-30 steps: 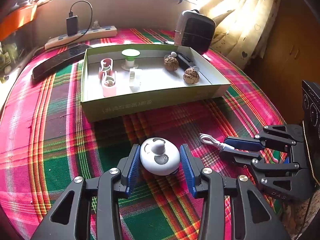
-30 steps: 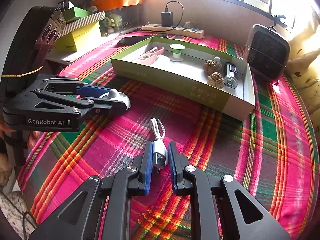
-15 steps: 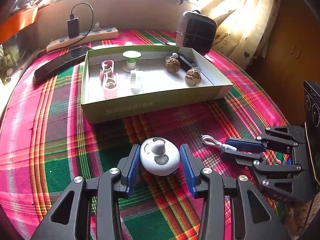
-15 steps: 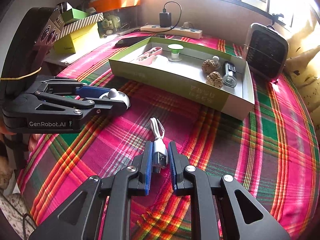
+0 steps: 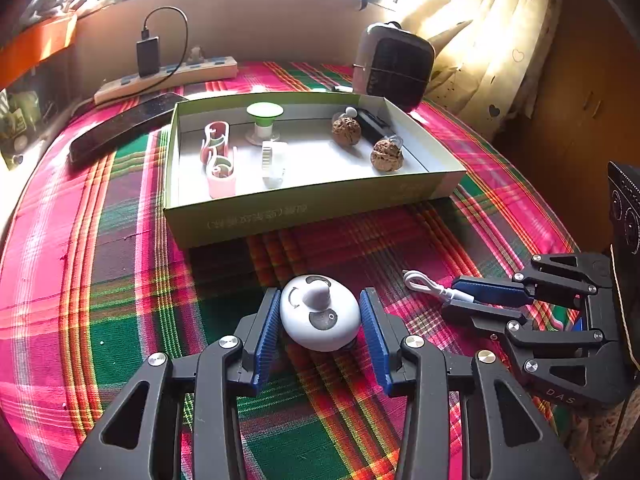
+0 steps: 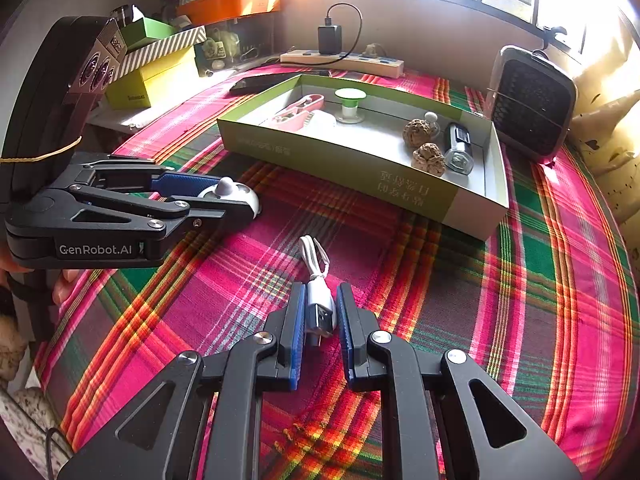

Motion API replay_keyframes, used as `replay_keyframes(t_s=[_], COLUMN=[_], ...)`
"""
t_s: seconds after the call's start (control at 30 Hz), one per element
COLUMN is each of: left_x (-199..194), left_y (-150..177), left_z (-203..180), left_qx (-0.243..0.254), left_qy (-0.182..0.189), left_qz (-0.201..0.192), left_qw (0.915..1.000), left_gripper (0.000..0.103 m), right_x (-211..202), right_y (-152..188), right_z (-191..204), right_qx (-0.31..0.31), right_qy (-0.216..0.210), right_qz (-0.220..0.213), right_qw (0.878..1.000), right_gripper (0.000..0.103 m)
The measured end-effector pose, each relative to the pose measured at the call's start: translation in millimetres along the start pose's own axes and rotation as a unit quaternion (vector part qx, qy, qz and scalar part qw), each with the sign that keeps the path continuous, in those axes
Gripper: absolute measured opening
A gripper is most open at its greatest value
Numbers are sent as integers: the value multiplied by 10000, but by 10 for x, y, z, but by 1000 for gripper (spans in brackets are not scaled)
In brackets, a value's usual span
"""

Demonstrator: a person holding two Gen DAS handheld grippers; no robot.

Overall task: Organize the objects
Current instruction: 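Lift the white toy with the left tool while the right tool lifts the USB cable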

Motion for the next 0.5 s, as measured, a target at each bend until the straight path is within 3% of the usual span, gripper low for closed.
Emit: replay_keyframes(t_s=[0.5], left_x=[-31], left_y=[-19], left_z=[5], left_qx=[12], left_qy=[-47], left_qz=[-76], left_qw=[10000], left_gripper=[39], right_x=[-5], right_y=[-7], right_z=[-37], right_qx=[132], right_qy=[-24], right_qz=[-16], right_qw=[9999], right_gripper=[16])
Point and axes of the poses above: each gripper's, at about its wrist camera, not at the fingertips, and x roughly the way its jaws point, z to its left, y to its underside, the point moved 2 cm from there along x, roughly the way its jaws point, and after that the axes turned 15 degrees about -x, right-handed, at the moved point
